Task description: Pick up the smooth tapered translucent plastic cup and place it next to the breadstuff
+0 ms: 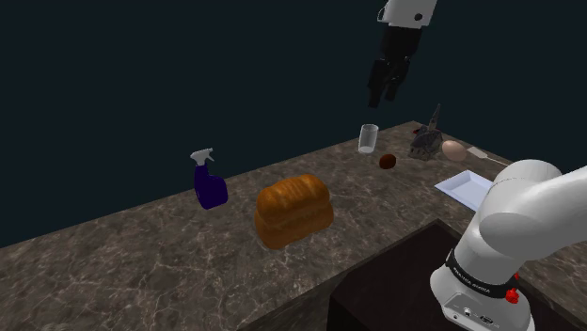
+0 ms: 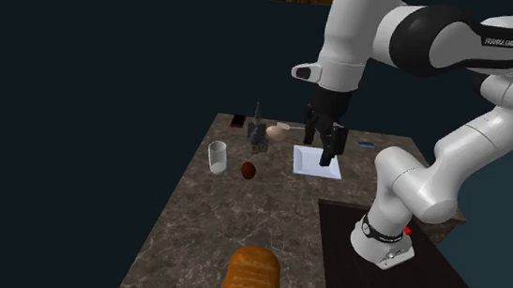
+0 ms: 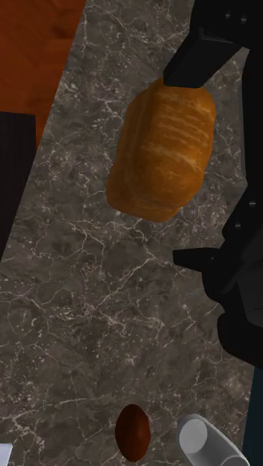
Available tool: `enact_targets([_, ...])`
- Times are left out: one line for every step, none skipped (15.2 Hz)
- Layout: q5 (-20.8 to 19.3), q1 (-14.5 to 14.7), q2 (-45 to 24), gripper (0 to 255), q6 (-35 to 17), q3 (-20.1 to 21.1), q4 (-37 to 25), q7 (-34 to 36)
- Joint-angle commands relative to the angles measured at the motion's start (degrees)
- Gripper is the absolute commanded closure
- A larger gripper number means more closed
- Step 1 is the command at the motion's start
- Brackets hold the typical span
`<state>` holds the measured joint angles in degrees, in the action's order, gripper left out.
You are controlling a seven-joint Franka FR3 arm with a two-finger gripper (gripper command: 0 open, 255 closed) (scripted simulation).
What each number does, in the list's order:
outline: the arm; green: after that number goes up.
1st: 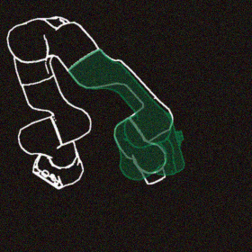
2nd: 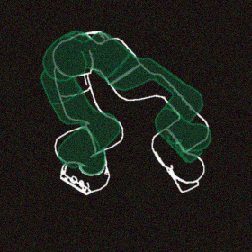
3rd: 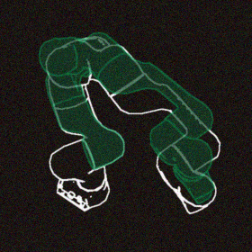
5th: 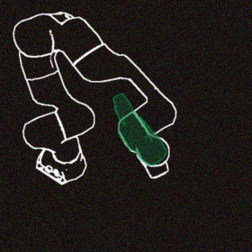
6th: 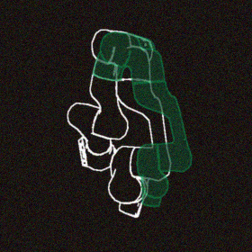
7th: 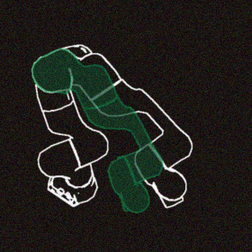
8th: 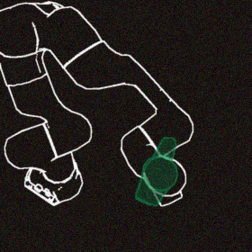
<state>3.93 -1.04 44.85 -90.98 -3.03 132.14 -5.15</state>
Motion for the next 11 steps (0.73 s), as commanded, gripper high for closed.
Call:
enact_targets([0.00, 0.00, 0.00, 0, 0.00, 0.00, 0.00, 0.00])
enact_targets([-0.61, -0.28, -0.96, 0, -1.13, -0.89, 0.38, -1.07])
enact_targets([-1.20, -0.55, -1.99, 0, -2.27, -1.79, 0.70, -2.13])
enact_targets([-1.77, -0.82, -3.09, 0, -3.41, -2.69, 0.94, -3.19])
enact_targets([-2.30, -1.09, -4.25, 0, -4.56, -3.58, 1.12, -4.24])
enact_targets([-2.81, -1.35, -5.47, 0, -5.71, -4.47, 1.23, -5.29])
enact_targets([-3.28, -1.59, -6.76, 0, -6.86, -5.36, 1.28, -6.33])
enact_targets([-3.73, -1.82, -8.10, 0, -8.01, -6.26, 1.25, -7.36])
enact_targets([-4.13, -2.04, -9.51, 0, -9.15, -7.15, 1.15, -8.39])
enact_targets([-4.49, -2.24, -10.97, 0, -10.28, -8.03, 0.99, -9.43])
enact_targets([-4.80, -2.44, -12.48, 0, -11.40, -8.91, 0.75, -10.46])
